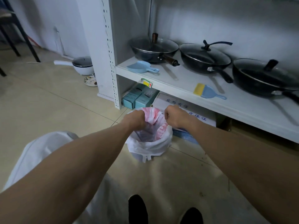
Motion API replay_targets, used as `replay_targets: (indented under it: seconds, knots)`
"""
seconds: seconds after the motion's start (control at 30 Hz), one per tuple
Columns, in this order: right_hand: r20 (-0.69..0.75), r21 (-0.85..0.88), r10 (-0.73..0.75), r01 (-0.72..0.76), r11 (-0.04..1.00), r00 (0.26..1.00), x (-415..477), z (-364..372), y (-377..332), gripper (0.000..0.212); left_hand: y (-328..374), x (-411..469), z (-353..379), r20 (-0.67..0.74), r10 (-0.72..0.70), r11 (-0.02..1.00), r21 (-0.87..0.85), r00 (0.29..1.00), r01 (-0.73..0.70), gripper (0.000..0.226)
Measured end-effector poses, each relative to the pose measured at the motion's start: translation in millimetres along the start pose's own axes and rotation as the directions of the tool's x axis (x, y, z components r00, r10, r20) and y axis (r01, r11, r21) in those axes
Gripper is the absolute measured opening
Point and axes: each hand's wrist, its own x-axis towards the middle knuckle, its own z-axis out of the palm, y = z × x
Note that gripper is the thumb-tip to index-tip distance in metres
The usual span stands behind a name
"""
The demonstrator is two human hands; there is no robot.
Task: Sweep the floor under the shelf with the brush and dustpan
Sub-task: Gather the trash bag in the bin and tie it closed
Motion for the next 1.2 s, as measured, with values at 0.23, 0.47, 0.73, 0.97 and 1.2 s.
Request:
replay_targets:
  seconds: [0.23,0.47,0.73,0.97,1.2]
  knots:
    - [0.033,-0.015,0.015,-0.014,1.000,0.999,-16.8,-12.1,-7.9,0.011,-12.7,-24.8,-27.0,-0.067,-0.110,0.994,-0.013,0.992,0.109,0.032]
    - [0.086,-0.006,0.169,-0.169,0.986,0.982,-3.5,2.9,0.3,0.028,-35.6,-2.5,-22.1,-0.058,-0.214,0.975,-0.074,0.975,0.209,0.041]
    - [0.111,0.090,0.343,-0.353,0.931,0.933,52.8,62.0,21.0,0.027,-74.1,56.2,19.5,0.046,-0.355,0.916,-0.184,0.934,0.357,0.039]
    - [0.182,0.256,0.352,-0.390,0.884,0.918,84.7,90.0,30.2,0.011,-91.4,85.0,42.2,0.021,-0.408,0.869,-0.299,0.913,0.395,0.024]
    - [0.150,0.310,0.259,-0.294,0.904,0.954,129.2,89.4,7.9,0.020,-121.9,100.3,36.4,-0.065,-0.466,0.848,-0.317,0.882,0.425,0.027]
